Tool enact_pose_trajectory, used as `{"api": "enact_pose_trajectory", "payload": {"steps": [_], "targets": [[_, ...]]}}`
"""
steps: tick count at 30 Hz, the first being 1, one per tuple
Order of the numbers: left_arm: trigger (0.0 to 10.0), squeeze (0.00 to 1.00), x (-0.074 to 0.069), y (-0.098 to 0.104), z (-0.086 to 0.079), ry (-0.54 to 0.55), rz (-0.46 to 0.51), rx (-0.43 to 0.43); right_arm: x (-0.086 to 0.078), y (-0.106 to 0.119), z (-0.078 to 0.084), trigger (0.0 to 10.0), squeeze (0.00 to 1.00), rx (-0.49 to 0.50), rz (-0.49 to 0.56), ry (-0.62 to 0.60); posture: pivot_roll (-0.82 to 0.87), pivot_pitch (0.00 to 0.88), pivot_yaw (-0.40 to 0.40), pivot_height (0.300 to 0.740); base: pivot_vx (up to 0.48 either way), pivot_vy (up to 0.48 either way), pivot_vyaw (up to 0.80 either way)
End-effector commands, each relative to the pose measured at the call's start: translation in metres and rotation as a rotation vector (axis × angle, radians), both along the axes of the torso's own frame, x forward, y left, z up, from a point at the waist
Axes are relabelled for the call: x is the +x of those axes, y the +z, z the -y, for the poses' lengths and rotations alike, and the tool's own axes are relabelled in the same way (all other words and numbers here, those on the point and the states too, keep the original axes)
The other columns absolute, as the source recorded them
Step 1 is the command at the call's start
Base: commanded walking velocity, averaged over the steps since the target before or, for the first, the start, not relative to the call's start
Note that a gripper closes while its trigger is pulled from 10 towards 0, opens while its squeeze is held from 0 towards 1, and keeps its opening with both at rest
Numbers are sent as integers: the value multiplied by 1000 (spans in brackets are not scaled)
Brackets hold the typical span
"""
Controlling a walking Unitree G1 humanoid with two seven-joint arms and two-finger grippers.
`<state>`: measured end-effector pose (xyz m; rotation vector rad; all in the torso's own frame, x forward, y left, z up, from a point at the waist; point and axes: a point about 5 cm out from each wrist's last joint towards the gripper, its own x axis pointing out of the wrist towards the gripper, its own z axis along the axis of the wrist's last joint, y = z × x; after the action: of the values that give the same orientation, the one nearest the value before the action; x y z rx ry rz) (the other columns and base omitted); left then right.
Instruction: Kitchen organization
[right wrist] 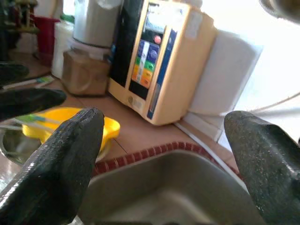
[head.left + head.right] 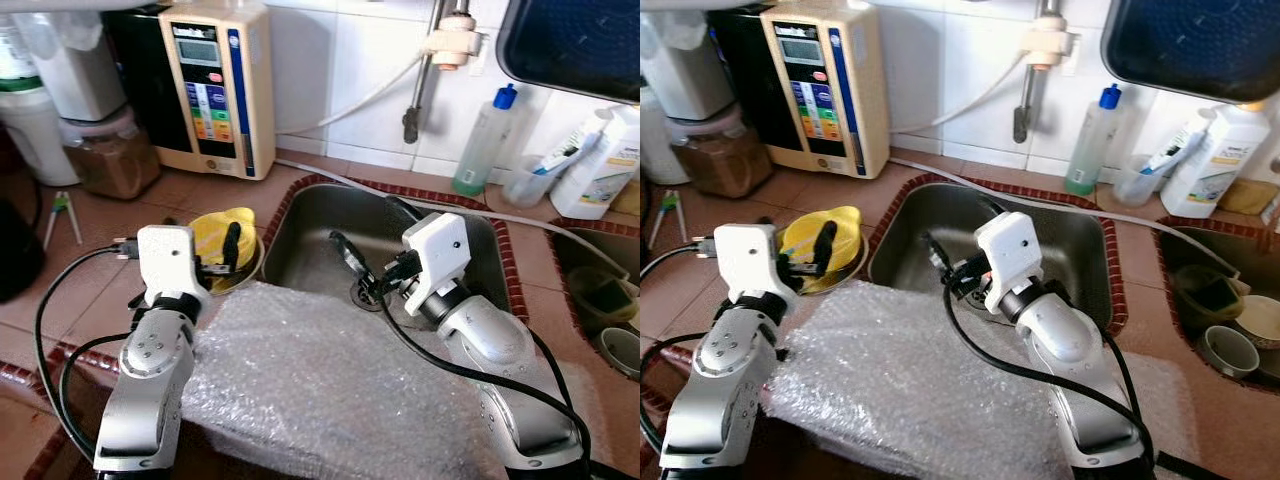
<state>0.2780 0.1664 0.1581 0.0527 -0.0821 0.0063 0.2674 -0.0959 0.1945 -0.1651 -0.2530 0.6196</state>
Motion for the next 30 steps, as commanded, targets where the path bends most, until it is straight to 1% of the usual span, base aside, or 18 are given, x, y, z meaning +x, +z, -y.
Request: {"api": "enact_pose_trajectory", "payload": {"steps": [1, 2, 3, 5, 6, 7, 8, 9, 11, 12, 13, 14, 15, 18, 22, 27, 30], "targets": [[10000, 0, -2, 6, -3, 38, 28, 29, -1, 4, -1, 10000, 0, 5, -3, 20, -58, 0, -8, 740, 0, 0, 0], [10000, 0, -2, 6, -3, 38, 28, 29, -1, 4, -1, 10000, 0, 5, -3, 20, -58, 0, -8, 740, 0, 0, 0], [10000, 0, -4, 8, -7, 67, 33, 47, -3, 5, -1, 10000, 0, 33, -22, 32, -59, 0, -7, 740, 0, 0, 0], [10000, 0, -6, 8, -10, 82, 30, 56, -6, 7, -2, 10000, 0, 85, -70, 80, -57, 0, -7, 740, 0, 0, 0], [10000, 0, -7, 8, -12, 87, 28, 61, -8, 7, -3, 10000, 0, 82, -81, 110, -57, 0, -7, 740, 0, 0, 0], [10000, 0, -10, 8, -14, 100, 25, 61, -12, 7, -5, 10000, 0, 71, -98, 168, -53, 0, -5, 740, 0, 0, 0], [10000, 0, -10, 8, -14, 100, 25, 61, -12, 7, -5, 10000, 0, 71, -98, 168, -53, 0, -5, 740, 0, 0, 0], [10000, 0, -11, 7, -15, 105, 16, 69, -14, 6, -5, 10000, 0, 65, -109, 193, -52, 0, -4, 740, 0, 0, 0], [10000, 0, -13, 4, -18, 115, -12, 69, -17, 4, -6, 10000, 0, 51, -131, 240, -48, 0, -4, 740, 0, 0, 0], [10000, 0, -14, 1, -20, 120, -34, 84, -19, 3, -6, 10000, 0, 42, -140, 260, -48, 0, -3, 740, 0, 0, 0], [10000, 0, -15, -10, -24, 132, -105, 103, -20, 3, -7, 10000, 0, 34, -147, 281, -47, 0, -4, 740, 0, 0, 0], [10000, 0, -16, -21, -25, 131, -168, 58, -21, 2, -6, 10000, 0, 37, -154, 284, -47, 0, -5, 740, 0, 0, 0], [10000, 0, -16, -23, -25, 132, -179, 43, -21, 2, -6, 10000, 0, 38, -156, 284, -47, 0, -5, 740, 0, 0, 0], [10000, 0, -12, -22, -21, 99, -161, 15, -22, 0, -6, 10000, 0, 38, -172, 294, -52, 0, -5, 740, 0, 0, 0], [10000, 0, -10, -23, -19, 90, -178, 6, -22, -2, -4, 10000, 0, 31, -172, 280, -57, 0, -3, 740, 0, 0, 0], [10000, 0, -7, -19, -16, 77, -164, -10, -21, -3, -2, 10000, 0, 26, -164, 250, -58, 0, 2, 740, 0, 0, 690], [10000, 0, -7, -19, -16, 76, -162, -9, -19, -4, -1, 10000, 0, 47, -172, 221, -58, 0, 3, 740, 0, 0, 0]]}}
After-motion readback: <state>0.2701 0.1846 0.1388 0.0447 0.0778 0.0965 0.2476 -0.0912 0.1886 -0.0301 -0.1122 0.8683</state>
